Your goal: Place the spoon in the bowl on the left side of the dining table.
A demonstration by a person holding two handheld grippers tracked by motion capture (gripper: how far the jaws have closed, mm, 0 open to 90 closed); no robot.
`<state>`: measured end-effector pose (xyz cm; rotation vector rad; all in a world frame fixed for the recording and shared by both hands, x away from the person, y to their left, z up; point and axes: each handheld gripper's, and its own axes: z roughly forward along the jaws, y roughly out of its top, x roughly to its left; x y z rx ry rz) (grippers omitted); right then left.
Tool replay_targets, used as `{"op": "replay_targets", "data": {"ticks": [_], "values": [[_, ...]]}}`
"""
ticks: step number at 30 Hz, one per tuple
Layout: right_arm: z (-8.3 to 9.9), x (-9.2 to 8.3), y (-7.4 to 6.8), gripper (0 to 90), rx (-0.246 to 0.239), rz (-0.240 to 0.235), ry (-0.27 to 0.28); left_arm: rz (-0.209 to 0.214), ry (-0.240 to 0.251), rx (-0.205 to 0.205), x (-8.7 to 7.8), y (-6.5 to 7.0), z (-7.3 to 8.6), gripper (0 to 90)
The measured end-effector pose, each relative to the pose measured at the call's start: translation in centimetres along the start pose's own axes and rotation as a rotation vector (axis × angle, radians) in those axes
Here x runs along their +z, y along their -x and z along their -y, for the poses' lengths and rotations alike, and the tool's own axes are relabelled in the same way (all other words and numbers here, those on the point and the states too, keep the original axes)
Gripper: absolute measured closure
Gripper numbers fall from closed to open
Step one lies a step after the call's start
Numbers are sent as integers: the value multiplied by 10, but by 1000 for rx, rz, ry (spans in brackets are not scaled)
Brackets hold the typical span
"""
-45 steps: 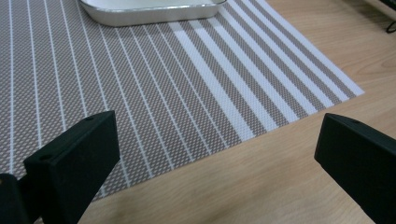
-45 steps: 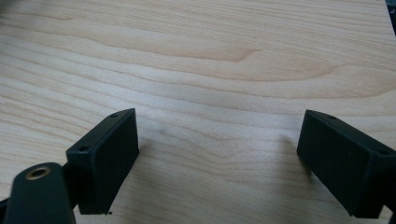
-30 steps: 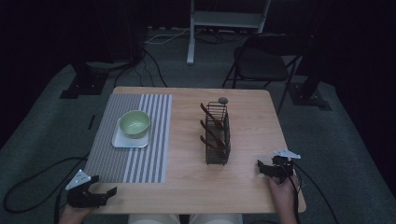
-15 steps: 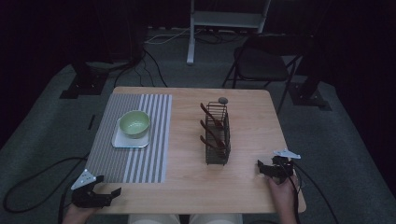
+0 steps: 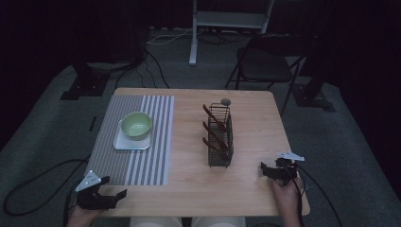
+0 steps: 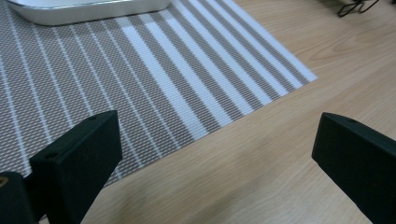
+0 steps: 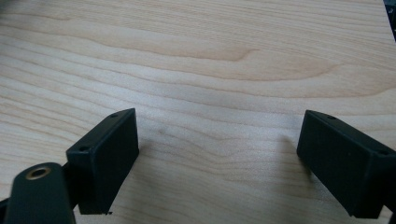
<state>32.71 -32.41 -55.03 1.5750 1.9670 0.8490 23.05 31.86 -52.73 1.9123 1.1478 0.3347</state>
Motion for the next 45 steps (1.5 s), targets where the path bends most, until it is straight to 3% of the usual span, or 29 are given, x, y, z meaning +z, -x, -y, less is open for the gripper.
{"op": "replay_targets", "data": {"ticks": [6,15,36,45], "values": [[0,0,0,120,0,0,0,18,8,-16,0,2,-5,16],[0,0,0,120,0,0,0,45,21,0,1,7,-12,16],[0,0,0,120,0,0,0,103,28,91,19,28,-46,16],[0,0,0,120,0,0,0,135,56,118,24,39,-63,17]]}}
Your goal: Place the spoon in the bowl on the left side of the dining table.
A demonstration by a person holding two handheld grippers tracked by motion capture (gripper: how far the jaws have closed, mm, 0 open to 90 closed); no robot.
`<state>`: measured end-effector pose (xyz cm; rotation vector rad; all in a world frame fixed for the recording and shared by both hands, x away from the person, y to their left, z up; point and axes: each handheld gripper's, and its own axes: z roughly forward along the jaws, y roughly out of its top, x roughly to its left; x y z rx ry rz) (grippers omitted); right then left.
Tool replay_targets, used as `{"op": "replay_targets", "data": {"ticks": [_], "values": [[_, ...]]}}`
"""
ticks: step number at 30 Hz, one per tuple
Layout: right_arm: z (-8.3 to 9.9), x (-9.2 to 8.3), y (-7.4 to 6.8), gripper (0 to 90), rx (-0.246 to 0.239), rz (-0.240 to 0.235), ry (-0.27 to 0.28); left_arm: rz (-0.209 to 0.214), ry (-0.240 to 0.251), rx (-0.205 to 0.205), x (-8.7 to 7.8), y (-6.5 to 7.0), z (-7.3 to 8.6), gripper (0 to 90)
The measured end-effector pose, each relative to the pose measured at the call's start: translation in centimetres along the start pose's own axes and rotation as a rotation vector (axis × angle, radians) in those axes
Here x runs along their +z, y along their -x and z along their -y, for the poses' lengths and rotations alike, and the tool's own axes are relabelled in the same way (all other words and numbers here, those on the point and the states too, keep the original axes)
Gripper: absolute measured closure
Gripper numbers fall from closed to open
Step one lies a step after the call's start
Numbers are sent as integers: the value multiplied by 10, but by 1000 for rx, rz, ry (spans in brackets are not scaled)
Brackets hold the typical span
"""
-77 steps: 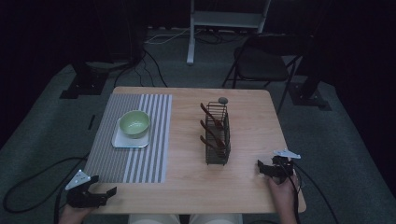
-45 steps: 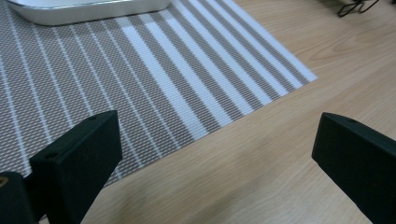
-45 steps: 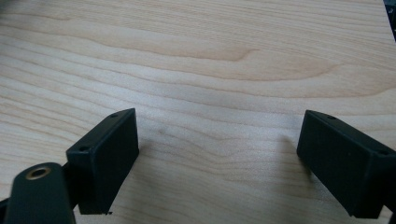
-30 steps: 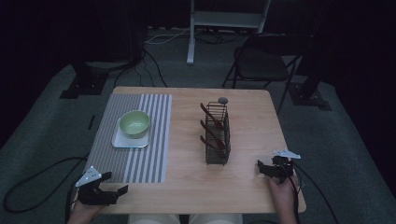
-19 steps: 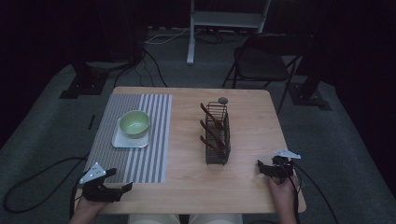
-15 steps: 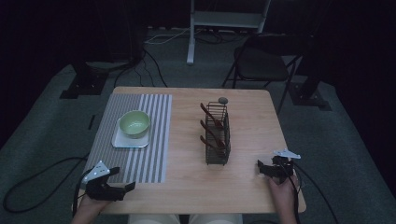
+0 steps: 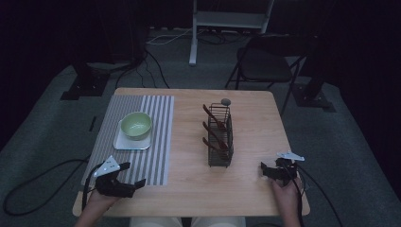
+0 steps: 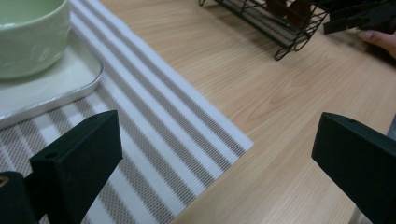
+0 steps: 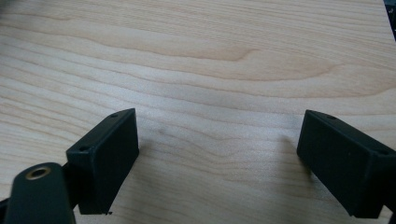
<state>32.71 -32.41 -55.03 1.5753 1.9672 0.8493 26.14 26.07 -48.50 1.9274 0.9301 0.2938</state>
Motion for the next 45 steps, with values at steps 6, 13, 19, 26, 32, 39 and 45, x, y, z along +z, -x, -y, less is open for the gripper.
{"op": "replay_targets", "data": {"ticks": [6,13,19,26,32,39,45], "values": [[0,0,0,120,0,0,0,30,9,29,7,7,-15,17],[0,0,0,120,0,0,0,49,21,48,13,15,-28,17],[0,0,0,120,0,0,0,64,20,68,21,22,-40,17],[0,0,0,120,-1,0,0,100,19,102,31,35,-57,17],[0,0,0,120,-1,0,0,110,38,119,36,41,-68,17],[0,0,0,120,-1,-1,1,112,26,135,45,44,-80,17],[0,0,0,120,-1,-1,1,115,24,156,53,49,-92,17]]}}
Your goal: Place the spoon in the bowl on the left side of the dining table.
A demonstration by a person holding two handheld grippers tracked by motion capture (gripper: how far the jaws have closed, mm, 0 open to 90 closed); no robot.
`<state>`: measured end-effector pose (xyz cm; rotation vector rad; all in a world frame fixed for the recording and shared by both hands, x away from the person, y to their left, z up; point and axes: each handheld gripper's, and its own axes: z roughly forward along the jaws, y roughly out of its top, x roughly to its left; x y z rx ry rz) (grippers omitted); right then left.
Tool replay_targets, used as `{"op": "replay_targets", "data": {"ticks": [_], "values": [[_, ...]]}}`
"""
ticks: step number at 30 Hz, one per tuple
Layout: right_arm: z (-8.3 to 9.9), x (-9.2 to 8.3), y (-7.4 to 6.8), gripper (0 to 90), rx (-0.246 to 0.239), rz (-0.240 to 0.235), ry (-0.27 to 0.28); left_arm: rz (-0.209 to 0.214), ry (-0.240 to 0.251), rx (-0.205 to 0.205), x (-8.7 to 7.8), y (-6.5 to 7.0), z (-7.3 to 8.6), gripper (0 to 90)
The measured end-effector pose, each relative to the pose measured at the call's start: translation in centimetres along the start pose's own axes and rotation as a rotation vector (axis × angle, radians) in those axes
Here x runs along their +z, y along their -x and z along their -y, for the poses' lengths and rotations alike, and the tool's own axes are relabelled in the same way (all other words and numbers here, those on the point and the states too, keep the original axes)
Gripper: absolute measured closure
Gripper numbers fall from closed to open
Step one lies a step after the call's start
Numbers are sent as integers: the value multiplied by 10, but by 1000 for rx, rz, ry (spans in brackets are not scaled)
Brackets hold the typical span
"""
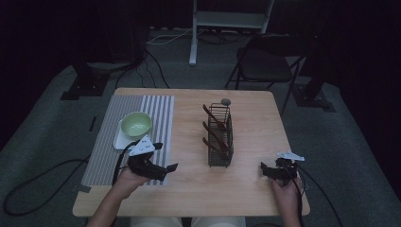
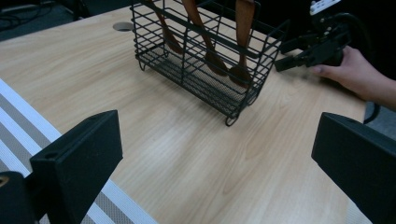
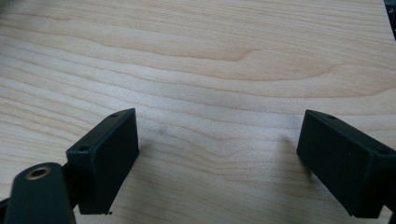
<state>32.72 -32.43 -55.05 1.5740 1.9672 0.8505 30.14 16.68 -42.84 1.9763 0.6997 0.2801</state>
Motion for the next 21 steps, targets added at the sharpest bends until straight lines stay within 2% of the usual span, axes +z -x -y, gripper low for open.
{"op": "replay_targets", "data": {"ticks": [15,18,20,21], "values": [[0,0,0,120,0,0,0,25,17,33,26,10,-25,44],[0,0,0,120,0,0,0,28,21,41,32,12,-30,62],[0,0,0,120,0,0,0,29,38,55,34,14,-34,139],[0,0,0,120,0,0,0,36,45,54,36,14,-36,139]]}}
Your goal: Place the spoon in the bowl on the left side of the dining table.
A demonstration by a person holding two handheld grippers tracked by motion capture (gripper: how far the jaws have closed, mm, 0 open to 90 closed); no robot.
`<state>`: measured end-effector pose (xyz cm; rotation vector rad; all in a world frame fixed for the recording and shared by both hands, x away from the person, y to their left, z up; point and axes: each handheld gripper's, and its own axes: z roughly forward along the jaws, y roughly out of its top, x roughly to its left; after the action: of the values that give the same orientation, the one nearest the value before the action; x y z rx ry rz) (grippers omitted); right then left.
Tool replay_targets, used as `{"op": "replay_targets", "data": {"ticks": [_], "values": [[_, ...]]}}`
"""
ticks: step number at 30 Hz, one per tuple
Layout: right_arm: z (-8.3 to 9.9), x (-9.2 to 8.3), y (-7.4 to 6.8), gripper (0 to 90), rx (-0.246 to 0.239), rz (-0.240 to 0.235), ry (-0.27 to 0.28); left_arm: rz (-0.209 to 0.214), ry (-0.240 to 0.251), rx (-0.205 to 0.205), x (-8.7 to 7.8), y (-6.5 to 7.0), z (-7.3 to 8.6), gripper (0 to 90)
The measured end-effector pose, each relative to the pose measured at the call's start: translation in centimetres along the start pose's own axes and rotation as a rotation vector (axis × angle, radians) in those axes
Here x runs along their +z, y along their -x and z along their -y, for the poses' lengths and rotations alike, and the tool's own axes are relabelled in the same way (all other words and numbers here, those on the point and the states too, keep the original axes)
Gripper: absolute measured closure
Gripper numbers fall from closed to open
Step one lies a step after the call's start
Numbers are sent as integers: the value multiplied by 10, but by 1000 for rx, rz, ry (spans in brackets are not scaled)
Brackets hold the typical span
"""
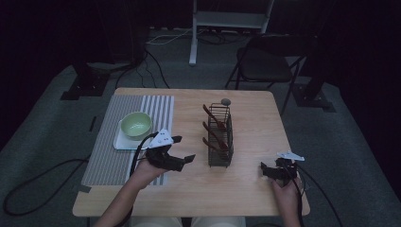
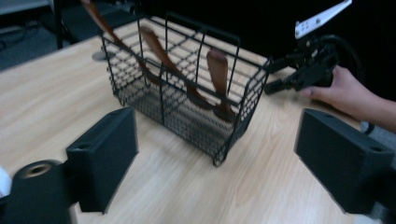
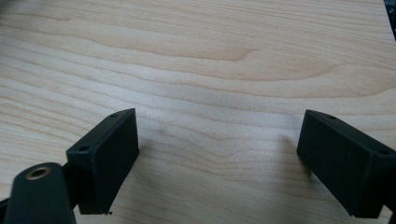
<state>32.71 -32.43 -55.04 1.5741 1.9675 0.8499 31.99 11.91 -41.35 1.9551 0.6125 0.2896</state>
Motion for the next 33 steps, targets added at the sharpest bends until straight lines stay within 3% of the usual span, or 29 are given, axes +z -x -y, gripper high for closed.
{"op": "replay_targets", "data": {"ticks": [5,10,11,16,21,27,33], "values": [[0,0,0,121,0,0,1,6,-6,14,11,1,-6,197],[0,0,0,121,0,0,1,11,7,-18,22,-2,-11,257],[0,0,0,121,0,0,1,15,5,-24,23,-2,-11,311],[0,0,0,121,1,0,1,18,-16,-32,32,-3,-14,360],[0,0,0,121,0,0,1,22,-11,-43,38,-4,-15,497],[0,0,0,121,1,0,1,42,-16,-54,47,-2,-15,535],[0,0,0,121,1,0,1,13,-49,-57,56,1,-18,632]]}}
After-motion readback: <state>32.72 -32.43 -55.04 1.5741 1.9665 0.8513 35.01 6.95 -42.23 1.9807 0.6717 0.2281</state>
